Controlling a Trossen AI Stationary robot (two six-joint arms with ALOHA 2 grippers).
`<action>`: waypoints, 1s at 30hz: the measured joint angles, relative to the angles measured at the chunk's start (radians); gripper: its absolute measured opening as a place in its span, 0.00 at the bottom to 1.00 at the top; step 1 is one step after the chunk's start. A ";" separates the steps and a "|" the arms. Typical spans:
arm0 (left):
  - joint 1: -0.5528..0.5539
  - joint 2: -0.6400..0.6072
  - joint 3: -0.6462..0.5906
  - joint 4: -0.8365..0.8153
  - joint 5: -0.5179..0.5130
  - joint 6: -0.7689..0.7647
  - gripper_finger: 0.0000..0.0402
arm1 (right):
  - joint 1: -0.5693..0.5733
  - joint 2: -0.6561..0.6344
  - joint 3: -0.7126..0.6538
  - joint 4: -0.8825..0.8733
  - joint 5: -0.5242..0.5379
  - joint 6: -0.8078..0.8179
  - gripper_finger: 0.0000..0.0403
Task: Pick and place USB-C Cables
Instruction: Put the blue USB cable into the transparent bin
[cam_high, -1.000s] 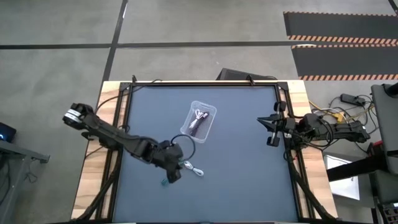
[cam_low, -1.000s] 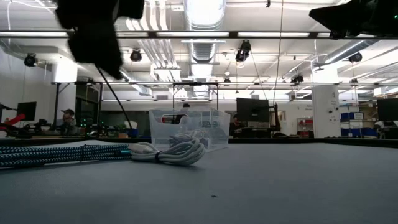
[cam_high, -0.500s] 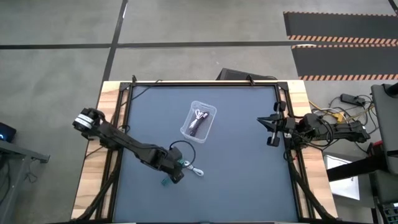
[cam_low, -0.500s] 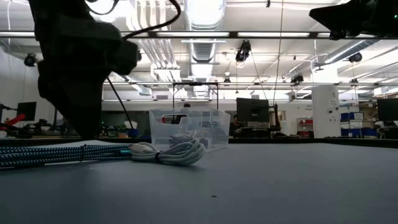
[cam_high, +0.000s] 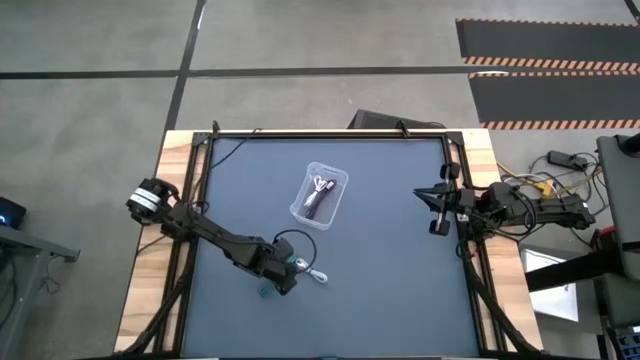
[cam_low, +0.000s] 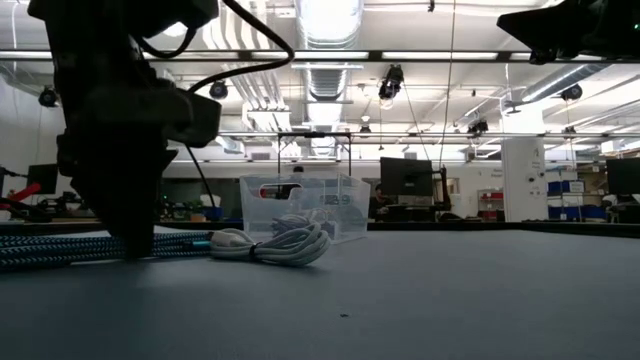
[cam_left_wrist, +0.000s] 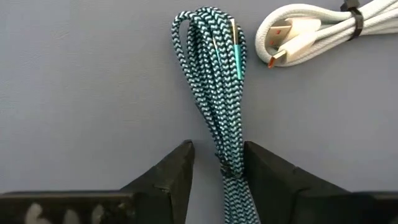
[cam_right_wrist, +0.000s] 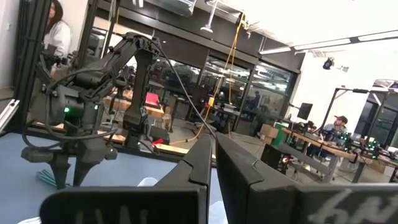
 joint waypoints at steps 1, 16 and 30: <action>0.000 0.002 0.000 -0.001 -0.001 0.000 0.28 | 0.000 0.000 0.000 0.000 0.000 0.000 0.03; 0.000 -0.011 -0.003 -0.015 0.002 -0.024 0.04 | 0.000 0.001 0.000 -0.002 -0.001 0.004 0.03; -0.009 -0.244 -0.003 -0.013 -0.181 0.137 0.05 | 0.000 0.076 0.000 0.000 -0.012 0.113 0.03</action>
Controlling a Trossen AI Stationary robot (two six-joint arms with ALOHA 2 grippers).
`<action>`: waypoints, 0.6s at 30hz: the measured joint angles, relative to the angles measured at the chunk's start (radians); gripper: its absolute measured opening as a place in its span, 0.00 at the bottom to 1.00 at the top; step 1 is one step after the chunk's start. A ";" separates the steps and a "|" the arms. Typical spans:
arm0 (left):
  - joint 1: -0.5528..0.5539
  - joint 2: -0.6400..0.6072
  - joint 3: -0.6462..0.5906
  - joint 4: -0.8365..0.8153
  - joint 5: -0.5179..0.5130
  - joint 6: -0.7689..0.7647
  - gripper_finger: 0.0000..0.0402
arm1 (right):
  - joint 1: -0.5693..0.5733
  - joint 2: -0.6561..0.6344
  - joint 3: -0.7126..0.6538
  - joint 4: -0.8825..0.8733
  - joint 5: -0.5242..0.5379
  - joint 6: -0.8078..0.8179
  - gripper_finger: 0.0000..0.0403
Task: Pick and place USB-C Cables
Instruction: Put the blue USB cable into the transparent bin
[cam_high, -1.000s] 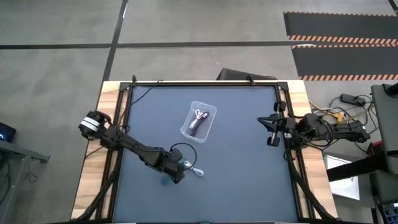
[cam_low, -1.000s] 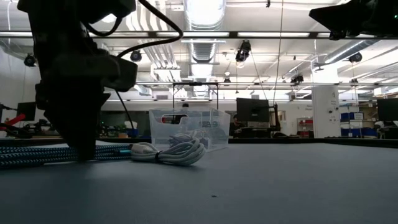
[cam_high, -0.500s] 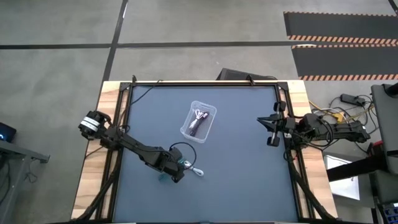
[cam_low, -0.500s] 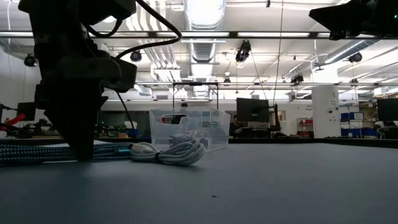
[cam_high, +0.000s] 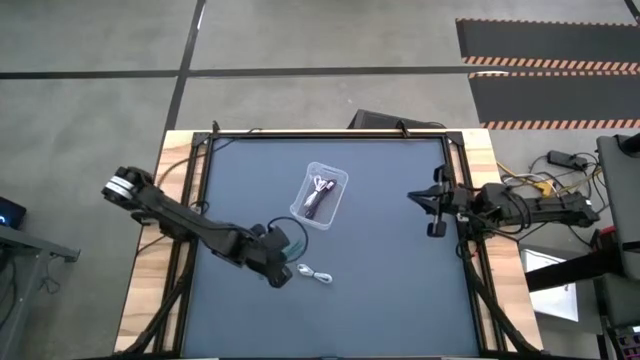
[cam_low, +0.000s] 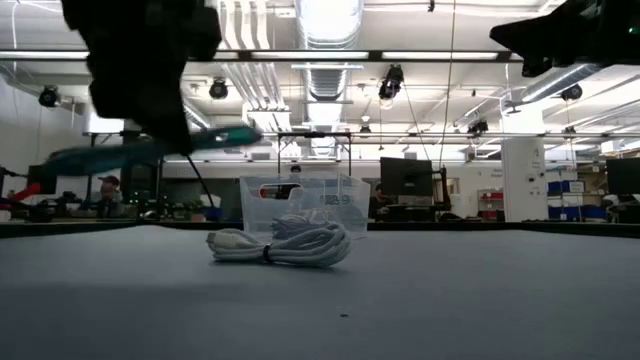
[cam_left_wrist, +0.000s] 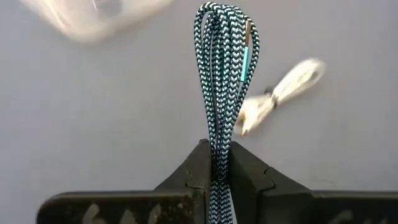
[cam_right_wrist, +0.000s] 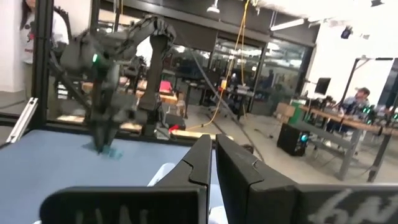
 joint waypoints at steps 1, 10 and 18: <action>0.000 -0.022 0.000 0.003 -0.029 0.022 0.05 | 0.000 0.011 0.000 0.001 0.000 0.010 0.03; -0.001 -0.155 -0.049 0.429 -0.191 0.506 0.05 | 0.003 0.130 0.000 0.095 -0.021 0.056 0.03; 0.004 -0.140 -0.140 0.969 -0.198 0.966 0.05 | 0.035 0.268 0.000 0.266 -0.025 0.063 0.03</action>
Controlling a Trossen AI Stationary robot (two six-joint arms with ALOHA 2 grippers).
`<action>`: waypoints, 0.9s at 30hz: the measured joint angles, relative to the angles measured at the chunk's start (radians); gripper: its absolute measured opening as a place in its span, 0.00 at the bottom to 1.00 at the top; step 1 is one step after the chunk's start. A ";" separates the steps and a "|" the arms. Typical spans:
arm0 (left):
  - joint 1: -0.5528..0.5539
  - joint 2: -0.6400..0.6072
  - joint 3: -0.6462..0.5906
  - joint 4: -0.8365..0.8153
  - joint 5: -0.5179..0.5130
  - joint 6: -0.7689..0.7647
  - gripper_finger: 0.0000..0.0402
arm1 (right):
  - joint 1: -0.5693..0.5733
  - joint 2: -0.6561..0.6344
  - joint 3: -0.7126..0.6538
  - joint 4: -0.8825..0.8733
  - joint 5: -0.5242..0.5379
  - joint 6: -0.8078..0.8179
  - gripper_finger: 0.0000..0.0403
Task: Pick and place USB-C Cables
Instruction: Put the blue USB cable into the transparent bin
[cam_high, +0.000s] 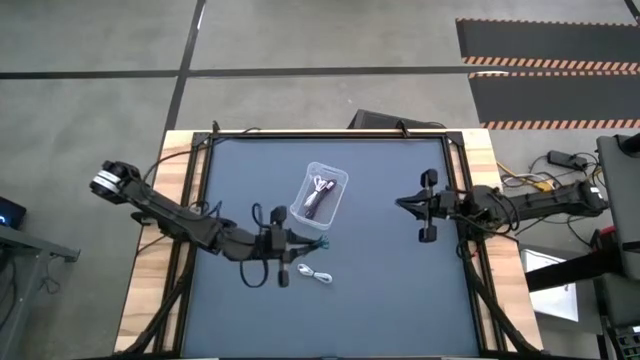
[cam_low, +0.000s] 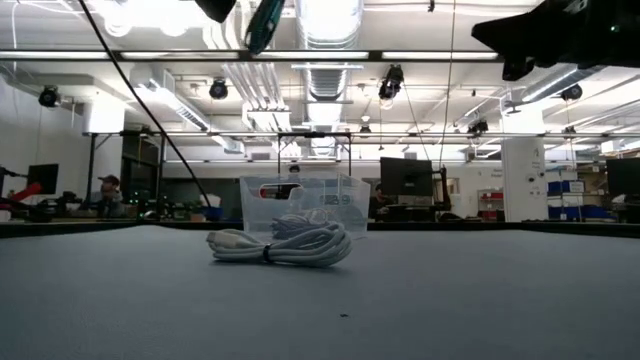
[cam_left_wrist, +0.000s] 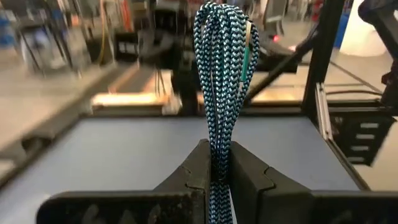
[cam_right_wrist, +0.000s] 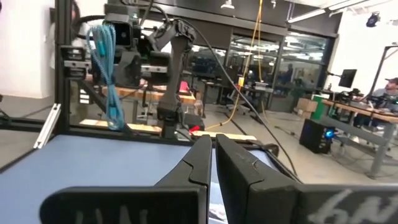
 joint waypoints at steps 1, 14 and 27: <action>0.003 0.008 -0.013 0.056 0.000 0.034 0.05 | 0.005 0.018 0.000 0.023 0.000 0.000 0.03; 0.070 0.153 -0.116 0.476 0.001 0.110 0.05 | 0.054 0.311 0.000 0.414 -0.001 0.000 0.03; 0.125 0.249 -0.109 0.595 0.001 0.105 0.05 | 0.062 0.533 0.102 0.569 -0.054 0.005 0.03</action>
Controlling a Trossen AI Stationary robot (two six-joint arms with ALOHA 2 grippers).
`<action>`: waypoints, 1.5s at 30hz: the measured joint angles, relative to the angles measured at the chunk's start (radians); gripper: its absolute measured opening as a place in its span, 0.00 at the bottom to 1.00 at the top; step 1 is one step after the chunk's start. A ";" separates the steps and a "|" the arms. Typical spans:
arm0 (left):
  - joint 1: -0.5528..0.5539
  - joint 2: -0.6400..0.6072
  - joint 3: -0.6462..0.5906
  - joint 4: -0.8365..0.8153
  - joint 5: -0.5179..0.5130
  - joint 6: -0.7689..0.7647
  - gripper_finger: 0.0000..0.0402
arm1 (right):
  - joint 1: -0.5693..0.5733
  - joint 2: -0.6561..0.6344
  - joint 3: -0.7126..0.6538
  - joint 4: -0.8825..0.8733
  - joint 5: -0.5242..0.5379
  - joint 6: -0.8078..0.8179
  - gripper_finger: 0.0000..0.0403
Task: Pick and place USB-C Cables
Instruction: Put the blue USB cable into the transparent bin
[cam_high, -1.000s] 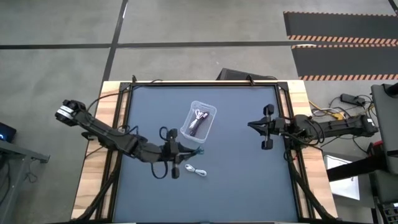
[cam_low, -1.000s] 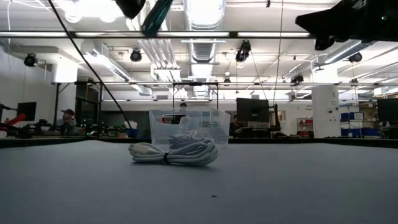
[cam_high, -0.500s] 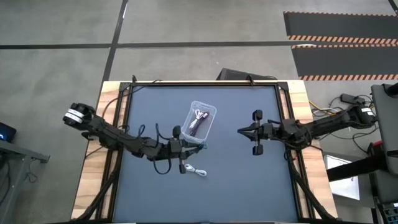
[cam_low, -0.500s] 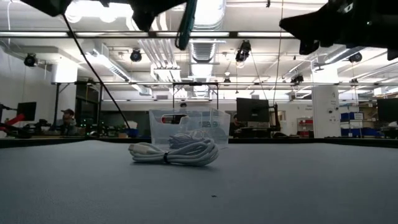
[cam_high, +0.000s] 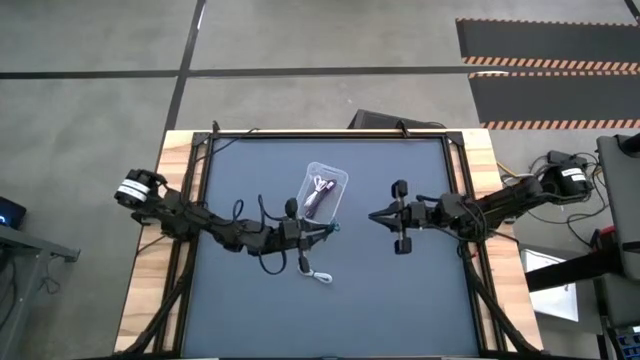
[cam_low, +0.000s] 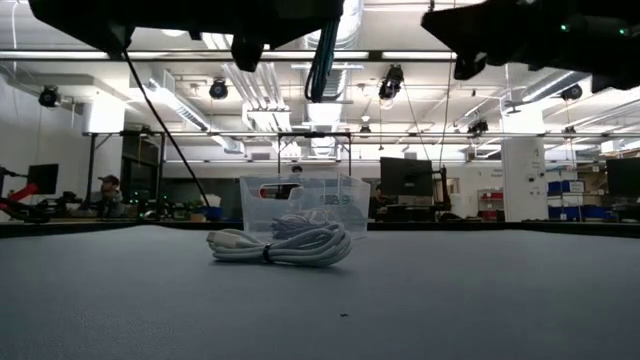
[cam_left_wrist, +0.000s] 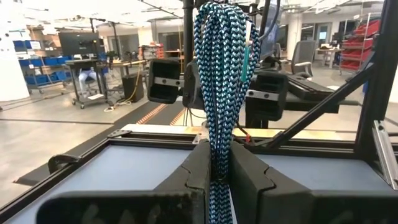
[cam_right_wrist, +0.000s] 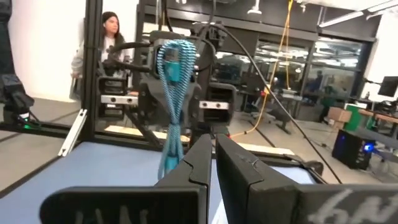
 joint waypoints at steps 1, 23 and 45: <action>0.001 0.004 0.001 0.004 0.000 0.000 0.05 | 0.000 0.014 0.015 -0.001 -0.006 -0.003 0.03; 0.007 0.007 0.002 0.006 -0.008 0.000 0.05 | -0.001 0.280 0.272 -0.006 -0.076 0.037 0.04; 0.021 0.007 0.000 0.005 -0.062 0.000 0.05 | -0.003 0.292 0.325 -0.110 0.021 0.119 0.52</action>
